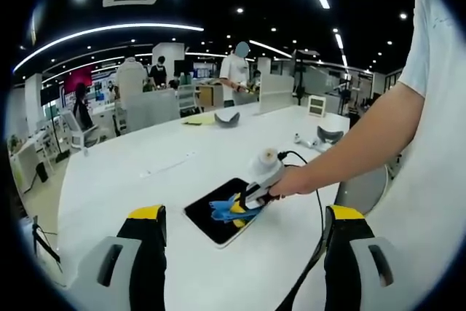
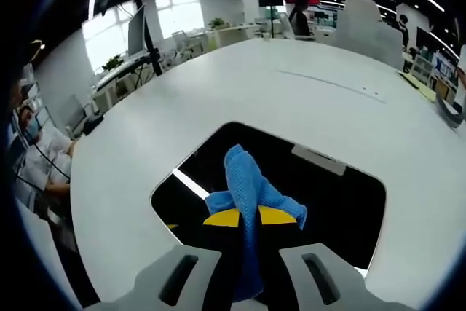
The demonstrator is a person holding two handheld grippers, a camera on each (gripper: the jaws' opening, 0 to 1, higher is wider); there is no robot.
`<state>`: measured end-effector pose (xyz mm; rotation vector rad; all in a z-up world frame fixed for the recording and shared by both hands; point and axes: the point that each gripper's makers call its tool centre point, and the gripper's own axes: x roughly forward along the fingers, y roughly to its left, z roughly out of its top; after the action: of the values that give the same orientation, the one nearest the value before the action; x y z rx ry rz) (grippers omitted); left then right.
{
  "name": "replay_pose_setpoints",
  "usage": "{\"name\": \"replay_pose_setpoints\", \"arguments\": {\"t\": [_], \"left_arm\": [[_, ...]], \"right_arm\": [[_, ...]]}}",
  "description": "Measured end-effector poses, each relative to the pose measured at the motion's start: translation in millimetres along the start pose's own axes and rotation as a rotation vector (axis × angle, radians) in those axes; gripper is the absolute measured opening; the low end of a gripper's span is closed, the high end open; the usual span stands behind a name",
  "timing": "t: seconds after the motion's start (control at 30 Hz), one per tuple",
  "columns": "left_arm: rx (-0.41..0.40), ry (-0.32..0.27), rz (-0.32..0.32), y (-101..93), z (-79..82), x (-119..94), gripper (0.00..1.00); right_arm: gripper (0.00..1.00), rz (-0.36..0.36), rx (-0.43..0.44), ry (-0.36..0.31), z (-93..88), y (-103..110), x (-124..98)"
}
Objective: Wipe the mirror surface with the cleaning cloth until all visible marks leave the cleaned area.
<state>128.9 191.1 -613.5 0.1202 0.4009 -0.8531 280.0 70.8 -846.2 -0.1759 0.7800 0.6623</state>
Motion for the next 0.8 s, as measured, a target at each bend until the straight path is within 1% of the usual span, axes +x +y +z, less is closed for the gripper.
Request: {"name": "replay_pose_setpoints", "arguments": {"t": [0.37,0.8], "left_arm": [[-0.003,0.005,0.008,12.4,-3.9,-1,0.91],[0.001,-0.002,0.003,28.2,-0.1,1,0.90]], "right_arm": [[0.02,-0.007,0.001,0.002,9.6,-4,9],[0.02,-0.015,0.009,0.002,19.9,-9,18]]}}
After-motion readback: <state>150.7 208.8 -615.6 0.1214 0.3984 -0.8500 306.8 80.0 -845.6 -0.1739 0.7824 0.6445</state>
